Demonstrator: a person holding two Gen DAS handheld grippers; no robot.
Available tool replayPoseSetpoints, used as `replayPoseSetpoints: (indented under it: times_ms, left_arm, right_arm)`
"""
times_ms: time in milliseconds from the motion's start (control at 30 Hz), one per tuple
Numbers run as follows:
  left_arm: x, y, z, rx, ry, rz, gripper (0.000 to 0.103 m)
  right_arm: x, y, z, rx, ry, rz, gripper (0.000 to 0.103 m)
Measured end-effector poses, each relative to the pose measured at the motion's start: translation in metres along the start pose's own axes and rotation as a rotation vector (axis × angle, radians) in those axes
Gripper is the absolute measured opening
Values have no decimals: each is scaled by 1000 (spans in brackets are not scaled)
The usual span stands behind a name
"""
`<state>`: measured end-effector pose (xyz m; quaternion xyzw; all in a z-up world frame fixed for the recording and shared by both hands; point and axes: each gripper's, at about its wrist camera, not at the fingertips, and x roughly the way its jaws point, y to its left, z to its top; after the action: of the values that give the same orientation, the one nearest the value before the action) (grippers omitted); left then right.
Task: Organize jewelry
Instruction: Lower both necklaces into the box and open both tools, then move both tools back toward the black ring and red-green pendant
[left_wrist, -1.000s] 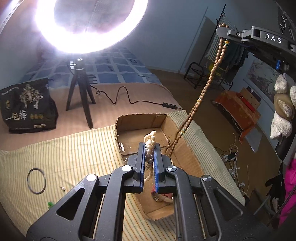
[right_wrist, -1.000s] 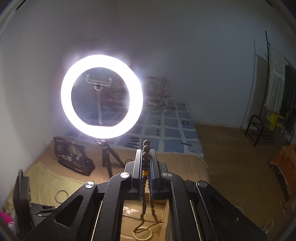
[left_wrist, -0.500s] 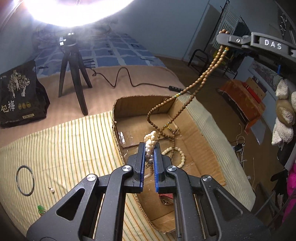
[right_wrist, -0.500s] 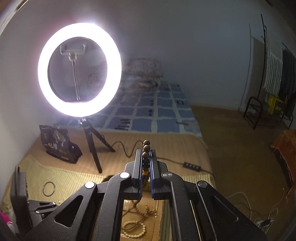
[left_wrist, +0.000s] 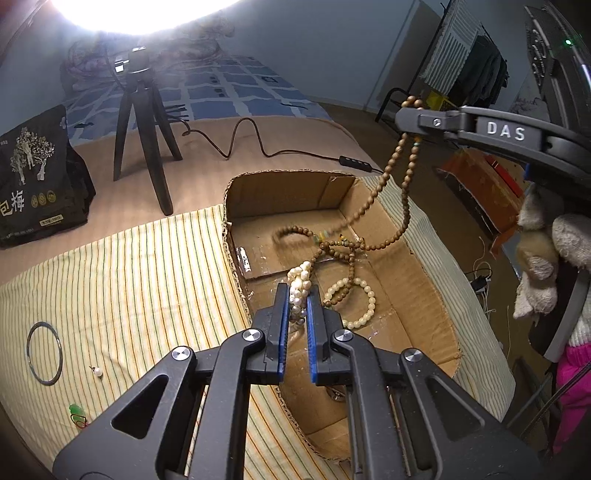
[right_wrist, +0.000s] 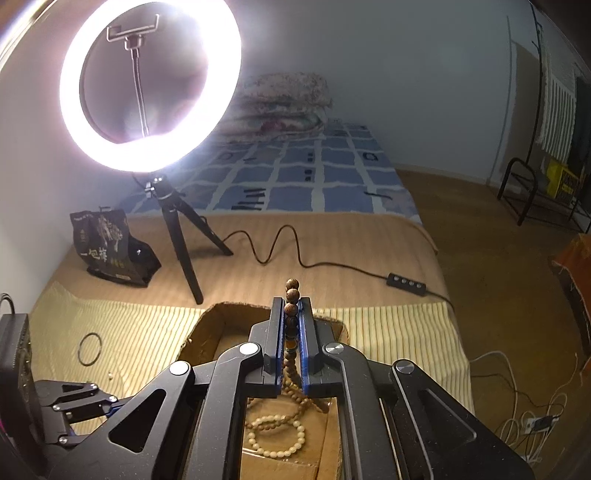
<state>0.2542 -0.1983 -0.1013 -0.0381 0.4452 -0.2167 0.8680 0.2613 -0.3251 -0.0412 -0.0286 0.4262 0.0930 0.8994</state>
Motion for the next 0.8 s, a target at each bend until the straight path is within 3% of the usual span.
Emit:
replayPoseSetpoints:
  times_ms: [133, 167, 200, 233, 267, 500, 567, 800]
  left_arm:
    - [-3, -2, -1, 9, 2, 1, 12]
    - [-4, -2, -2, 12, 2, 3, 30]
    - [-6, -3, -2, 11, -3, -2, 42]
    - [-9, -3, -3, 11, -11, -6, 42]
    - [-10, -4, -3, 13, -14, -2, 42]
    - [-27, -4, -7, 16, -31, 5, 42]
    - [-36, -2, -8, 10, -39, 7, 42]
    - [-64, 11, -17, 6, -63, 43, 42]
  right_arm:
    - [3, -1, -3, 29, 23, 5, 8]
    - [3, -1, -3, 33, 26, 3, 12]
    - [3, -1, -3, 38, 28, 0, 23]
    - [2, 0, -4, 43, 30, -4, 39]
    - [1, 0, -3, 48, 28, -8, 47]
    - [-12, 1, -4, 75, 21, -27, 49]
    - [-17, 3, -4, 80, 17, -36, 57]
    - [-38, 15, -6, 98, 7, -41, 61]
